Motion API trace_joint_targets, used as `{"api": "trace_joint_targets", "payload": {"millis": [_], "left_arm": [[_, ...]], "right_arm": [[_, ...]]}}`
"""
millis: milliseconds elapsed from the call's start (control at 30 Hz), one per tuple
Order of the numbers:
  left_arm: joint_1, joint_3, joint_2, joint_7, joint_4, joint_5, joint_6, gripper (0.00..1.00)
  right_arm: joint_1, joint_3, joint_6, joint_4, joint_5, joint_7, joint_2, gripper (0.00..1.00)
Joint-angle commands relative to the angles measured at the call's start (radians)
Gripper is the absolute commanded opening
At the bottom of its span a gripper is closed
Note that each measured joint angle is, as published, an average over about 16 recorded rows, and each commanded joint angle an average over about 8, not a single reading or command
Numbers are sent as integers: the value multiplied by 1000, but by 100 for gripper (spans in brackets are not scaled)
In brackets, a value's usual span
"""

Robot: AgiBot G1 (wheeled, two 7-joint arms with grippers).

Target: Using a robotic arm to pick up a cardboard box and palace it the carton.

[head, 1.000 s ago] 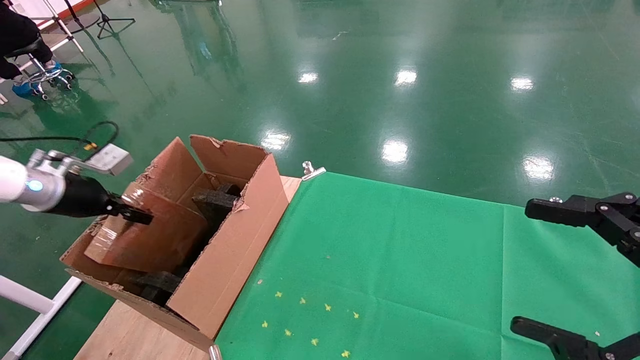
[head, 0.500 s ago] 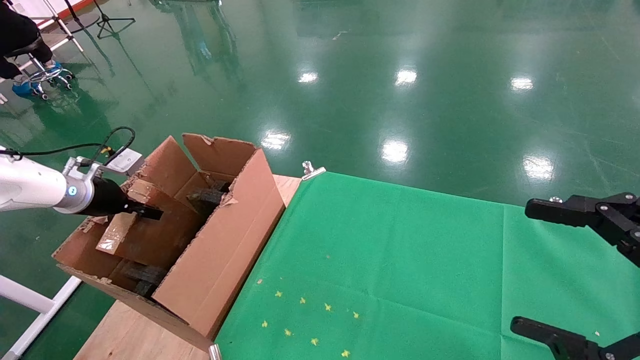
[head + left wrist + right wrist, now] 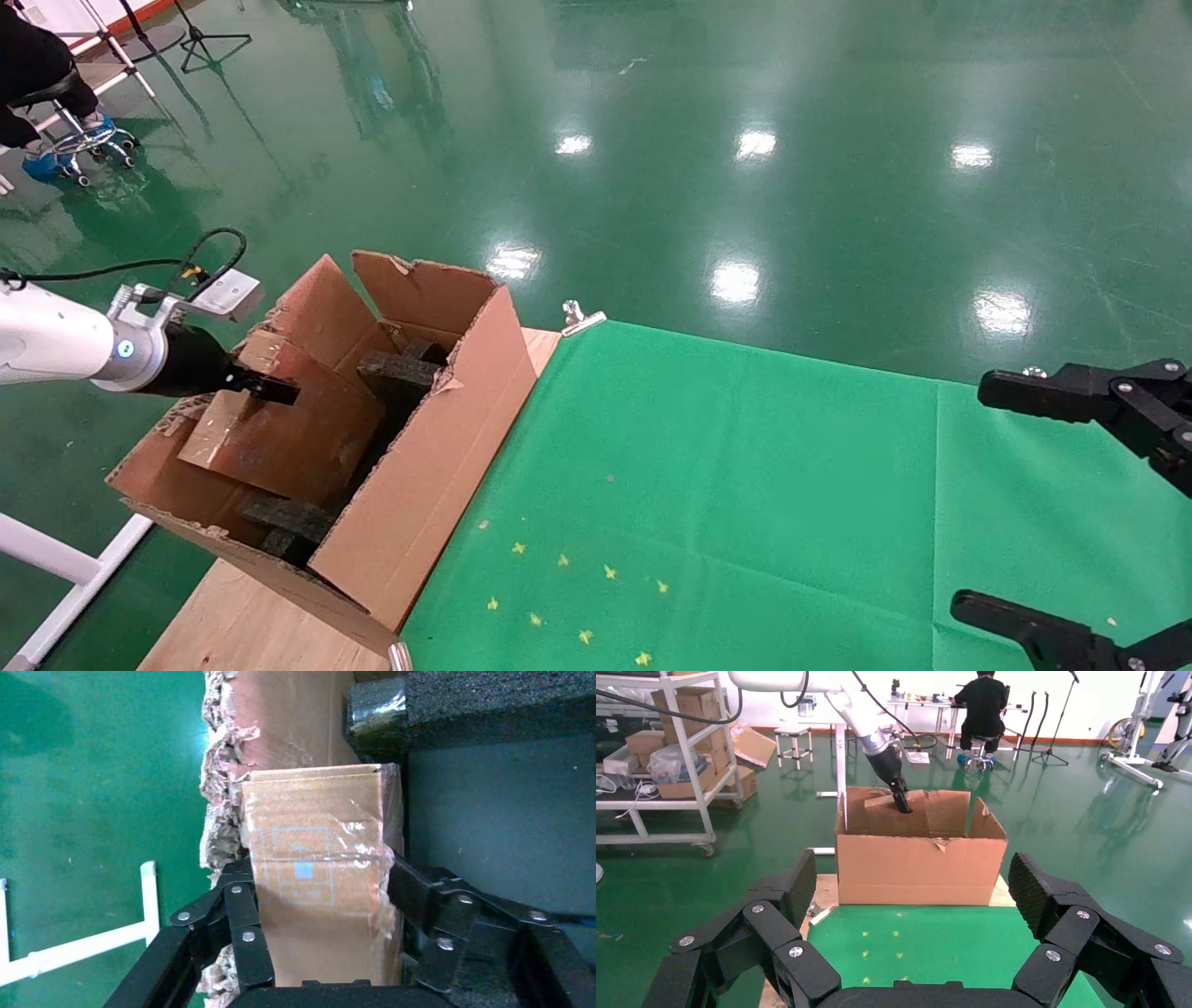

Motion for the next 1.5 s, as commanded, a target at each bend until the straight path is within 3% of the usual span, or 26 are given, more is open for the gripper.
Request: {"api": "trace_joint_targets", "payload": {"millis": [33,467,833,1067,1500], "left_arm": [[-2,0,-2,0,-2,1,3,100],[-38,-13,-16,13,-44,-18,46,100],[-183,-53,-113,-18,-290,-70,181,100],[-219,-39,-143,-38,-402,-53,211,100],[-125,-116,-141,1,-460,-139,254,100]], "right_arm": [[0,0,0,0,0,0,0,100],[0,0,0,0,0,0,0,100],[0,-1,0,0,0,0,0,100],[0,0,0,-1,1,-1,0,100],[0,-1,0,-1,1,-1,0,100]]}}
